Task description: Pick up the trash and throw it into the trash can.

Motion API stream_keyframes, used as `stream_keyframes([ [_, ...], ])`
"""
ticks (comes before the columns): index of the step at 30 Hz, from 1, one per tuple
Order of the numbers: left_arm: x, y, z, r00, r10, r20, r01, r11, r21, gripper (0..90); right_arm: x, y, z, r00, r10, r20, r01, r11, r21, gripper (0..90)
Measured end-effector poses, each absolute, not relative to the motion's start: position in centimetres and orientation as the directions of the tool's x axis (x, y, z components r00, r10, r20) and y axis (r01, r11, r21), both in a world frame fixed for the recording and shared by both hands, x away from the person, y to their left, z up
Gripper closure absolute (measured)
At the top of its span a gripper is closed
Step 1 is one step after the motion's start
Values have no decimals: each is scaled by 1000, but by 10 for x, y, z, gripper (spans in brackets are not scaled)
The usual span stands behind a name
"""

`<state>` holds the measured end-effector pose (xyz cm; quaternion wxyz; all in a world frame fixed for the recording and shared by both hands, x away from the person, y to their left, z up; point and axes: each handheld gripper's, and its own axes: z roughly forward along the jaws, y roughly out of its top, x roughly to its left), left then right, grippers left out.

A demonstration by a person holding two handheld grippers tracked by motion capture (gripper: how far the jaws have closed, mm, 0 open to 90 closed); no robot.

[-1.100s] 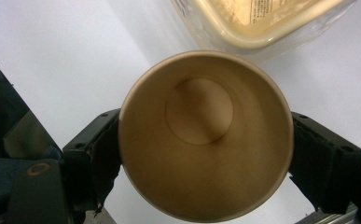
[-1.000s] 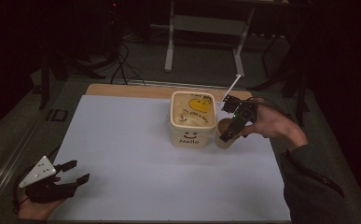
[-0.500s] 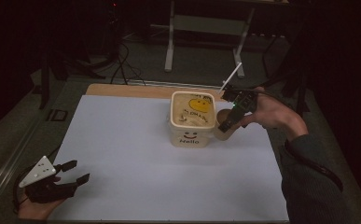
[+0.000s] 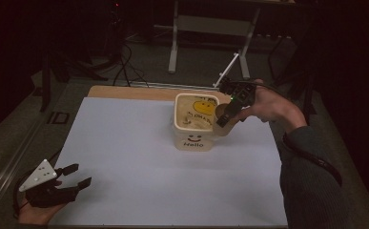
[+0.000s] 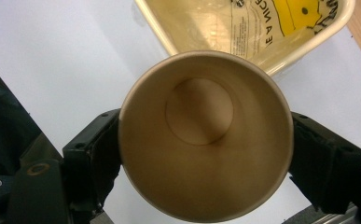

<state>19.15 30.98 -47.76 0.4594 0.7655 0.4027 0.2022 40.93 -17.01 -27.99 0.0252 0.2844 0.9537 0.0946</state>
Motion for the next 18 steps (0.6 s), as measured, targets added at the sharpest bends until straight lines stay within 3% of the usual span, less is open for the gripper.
stream_keyframes([
  [18, 192, 310, -478, 595, 801, -66, 433, -251, 865, 309, 424, -153, -267, -829, 559, -10, 545, 812, 207, 175],
])
